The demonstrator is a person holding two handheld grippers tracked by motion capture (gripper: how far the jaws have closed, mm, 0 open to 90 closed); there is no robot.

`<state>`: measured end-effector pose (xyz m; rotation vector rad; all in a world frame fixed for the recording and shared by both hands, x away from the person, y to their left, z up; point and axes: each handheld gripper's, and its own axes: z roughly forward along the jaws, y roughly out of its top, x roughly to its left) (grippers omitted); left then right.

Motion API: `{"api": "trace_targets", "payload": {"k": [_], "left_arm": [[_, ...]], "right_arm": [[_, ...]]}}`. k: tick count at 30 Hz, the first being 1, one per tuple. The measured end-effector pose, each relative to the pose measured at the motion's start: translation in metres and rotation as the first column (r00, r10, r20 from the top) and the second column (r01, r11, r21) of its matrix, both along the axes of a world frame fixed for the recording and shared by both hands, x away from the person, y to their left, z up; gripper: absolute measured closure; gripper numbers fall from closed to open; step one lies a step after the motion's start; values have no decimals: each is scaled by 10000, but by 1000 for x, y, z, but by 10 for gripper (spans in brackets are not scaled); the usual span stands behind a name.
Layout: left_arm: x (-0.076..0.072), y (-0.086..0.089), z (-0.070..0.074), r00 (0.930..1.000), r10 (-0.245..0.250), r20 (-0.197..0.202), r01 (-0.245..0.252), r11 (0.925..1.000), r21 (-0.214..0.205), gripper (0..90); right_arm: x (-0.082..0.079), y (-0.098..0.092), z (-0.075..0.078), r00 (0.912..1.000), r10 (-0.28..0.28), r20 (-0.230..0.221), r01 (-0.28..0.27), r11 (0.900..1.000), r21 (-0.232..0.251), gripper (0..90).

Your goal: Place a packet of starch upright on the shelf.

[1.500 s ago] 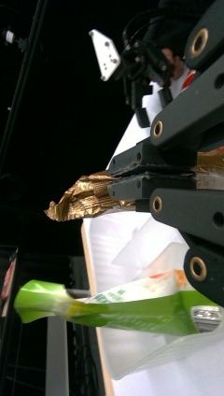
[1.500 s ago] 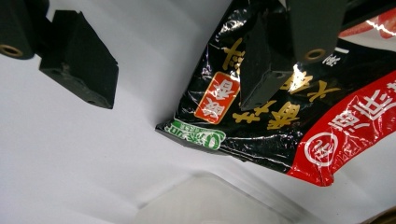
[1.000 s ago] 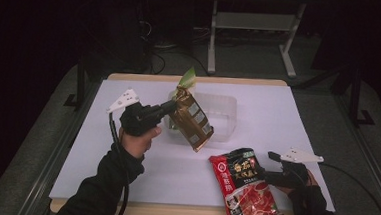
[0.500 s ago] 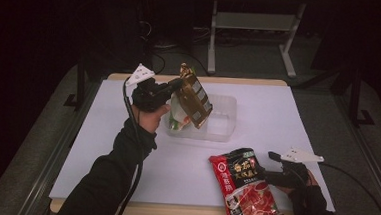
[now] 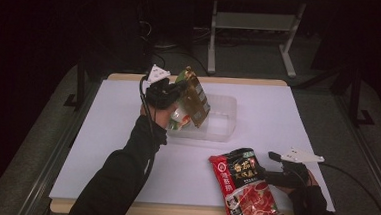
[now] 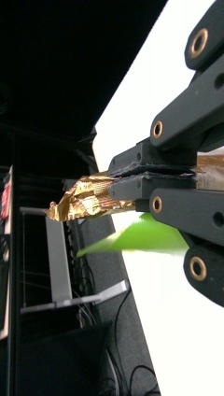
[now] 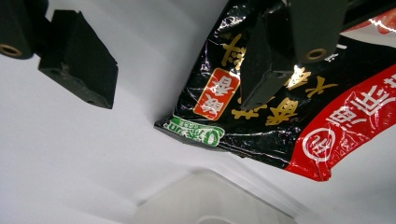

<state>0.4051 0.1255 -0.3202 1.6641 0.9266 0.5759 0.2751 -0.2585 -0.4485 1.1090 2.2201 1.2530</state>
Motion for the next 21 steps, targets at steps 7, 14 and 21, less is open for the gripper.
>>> {"api": "trace_targets", "payload": {"k": [7,14,21], "left_arm": [[3,-12,-20,9998,18,-176,-12,9995,321,873],[3,-16,-33,9992,-311,-232,317,9992,256,870],[1,-21,-38,9986,-486,-191,488,9988,88,864]], "right_arm": [[0,0,0,10000,1,17,-1,10000,8,267],[-1,0,0,10000,16,31,-16,10000,-3,267],[-1,1,0,9999,138,51,-138,9999,-36,269]]}}
